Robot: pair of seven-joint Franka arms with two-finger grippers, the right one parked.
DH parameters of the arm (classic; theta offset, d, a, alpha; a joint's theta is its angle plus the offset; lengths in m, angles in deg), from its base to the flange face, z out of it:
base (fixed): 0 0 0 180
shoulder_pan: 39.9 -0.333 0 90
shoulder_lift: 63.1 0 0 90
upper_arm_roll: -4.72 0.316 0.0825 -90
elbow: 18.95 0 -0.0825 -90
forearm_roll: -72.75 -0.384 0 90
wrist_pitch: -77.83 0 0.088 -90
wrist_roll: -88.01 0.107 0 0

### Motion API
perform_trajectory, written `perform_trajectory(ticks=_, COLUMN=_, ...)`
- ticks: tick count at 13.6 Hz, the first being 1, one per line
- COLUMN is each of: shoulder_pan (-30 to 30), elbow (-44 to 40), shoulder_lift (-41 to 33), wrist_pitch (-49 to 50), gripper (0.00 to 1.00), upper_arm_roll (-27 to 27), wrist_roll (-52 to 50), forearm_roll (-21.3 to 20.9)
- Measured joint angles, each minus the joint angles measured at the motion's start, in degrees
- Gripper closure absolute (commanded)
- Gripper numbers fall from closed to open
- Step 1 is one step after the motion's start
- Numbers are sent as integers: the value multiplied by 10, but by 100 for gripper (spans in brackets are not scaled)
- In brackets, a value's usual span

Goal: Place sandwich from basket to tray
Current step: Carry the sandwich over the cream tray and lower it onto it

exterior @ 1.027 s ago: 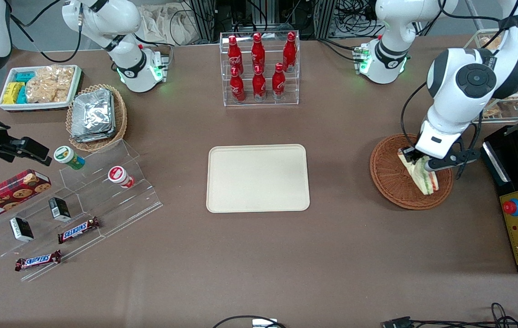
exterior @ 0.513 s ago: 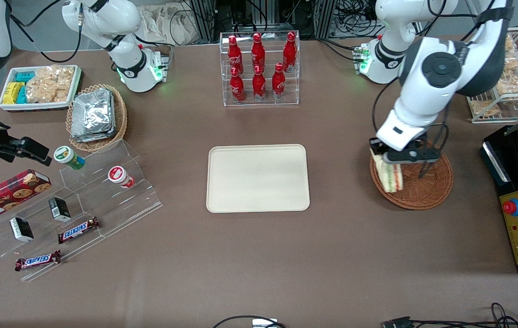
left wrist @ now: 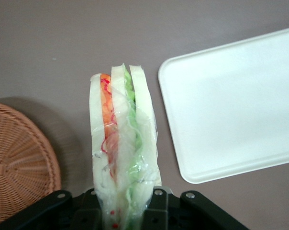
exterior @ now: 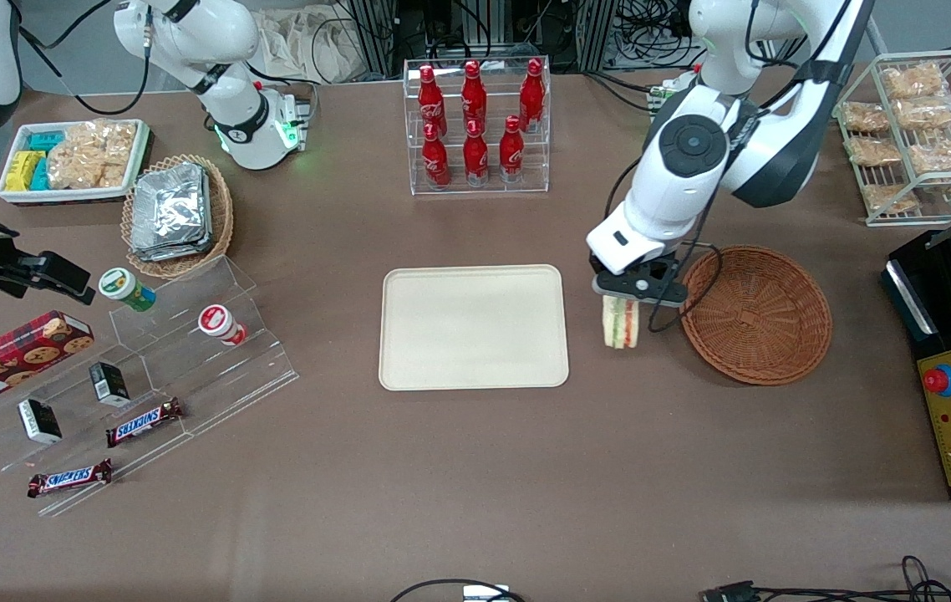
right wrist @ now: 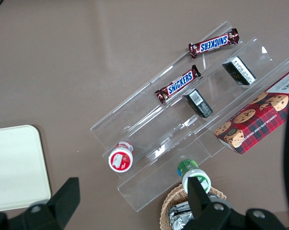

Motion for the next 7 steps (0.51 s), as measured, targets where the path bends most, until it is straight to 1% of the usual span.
perform_trajectory(ticks=2, shoulder_pan=0, elbow=-6, shoulder_lift=22, wrist_pitch=-3, gripper=100, upper_arm_roll=-24, wrist_roll=-36, forearm_roll=-29)
perform_trajectory(ticks=7, shoulder_pan=2, elbow=-26, shoulder_lift=117, wrist_pitch=-40, gripper=100, upper_arm_roll=-81, wrist_roll=-178, forearm_roll=-136)
